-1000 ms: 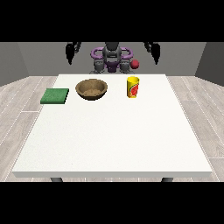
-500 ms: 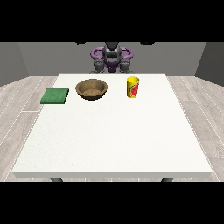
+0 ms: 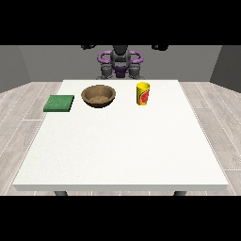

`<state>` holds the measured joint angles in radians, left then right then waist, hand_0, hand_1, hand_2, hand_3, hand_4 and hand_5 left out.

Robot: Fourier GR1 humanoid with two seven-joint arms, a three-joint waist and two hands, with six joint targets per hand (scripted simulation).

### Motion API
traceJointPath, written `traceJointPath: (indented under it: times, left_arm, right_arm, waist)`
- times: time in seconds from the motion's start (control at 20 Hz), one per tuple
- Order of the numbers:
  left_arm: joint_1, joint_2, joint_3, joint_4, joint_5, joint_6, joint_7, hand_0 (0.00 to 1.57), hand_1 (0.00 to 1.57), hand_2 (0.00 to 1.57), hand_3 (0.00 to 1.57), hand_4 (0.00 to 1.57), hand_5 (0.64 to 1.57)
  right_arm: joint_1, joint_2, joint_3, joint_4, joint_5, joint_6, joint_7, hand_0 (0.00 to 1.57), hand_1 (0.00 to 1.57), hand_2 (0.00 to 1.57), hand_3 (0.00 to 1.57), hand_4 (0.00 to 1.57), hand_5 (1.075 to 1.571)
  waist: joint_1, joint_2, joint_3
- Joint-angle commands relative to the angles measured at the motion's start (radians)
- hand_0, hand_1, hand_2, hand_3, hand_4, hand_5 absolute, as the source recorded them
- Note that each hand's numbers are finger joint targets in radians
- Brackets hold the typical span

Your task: Pick the cup and pour the ball into the bowl, then pick the bowl and place it on the pad

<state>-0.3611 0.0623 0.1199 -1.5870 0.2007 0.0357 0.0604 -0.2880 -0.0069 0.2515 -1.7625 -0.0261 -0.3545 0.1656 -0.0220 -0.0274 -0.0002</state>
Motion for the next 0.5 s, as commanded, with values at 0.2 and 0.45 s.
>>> traceJointPath:
  times: [0.2, 0.45]
  left_arm:
    - [0.044, -0.035, -0.055, 0.101, -0.086, -0.020, -0.233, 0.00, 0.00, 0.00, 0.00, 0.00, 1.547]
    - [0.072, -0.024, -0.051, 0.166, -0.080, -0.077, -0.403, 0.00, 0.00, 0.00, 0.00, 0.00, 1.541]
  right_arm:
    - [-0.087, -0.026, -0.078, 0.097, 0.035, 0.022, -0.072, 0.00, 0.00, 0.45, 0.69, 0.72, 1.571]
    - [-0.157, -0.124, -0.217, 0.154, -0.008, 0.084, -0.137, 0.00, 0.00, 0.37, 0.65, 0.68, 1.568]
  waist:
    - [0.015, 0.148, 0.0000]
    - [0.023, 0.264, 0.0000]
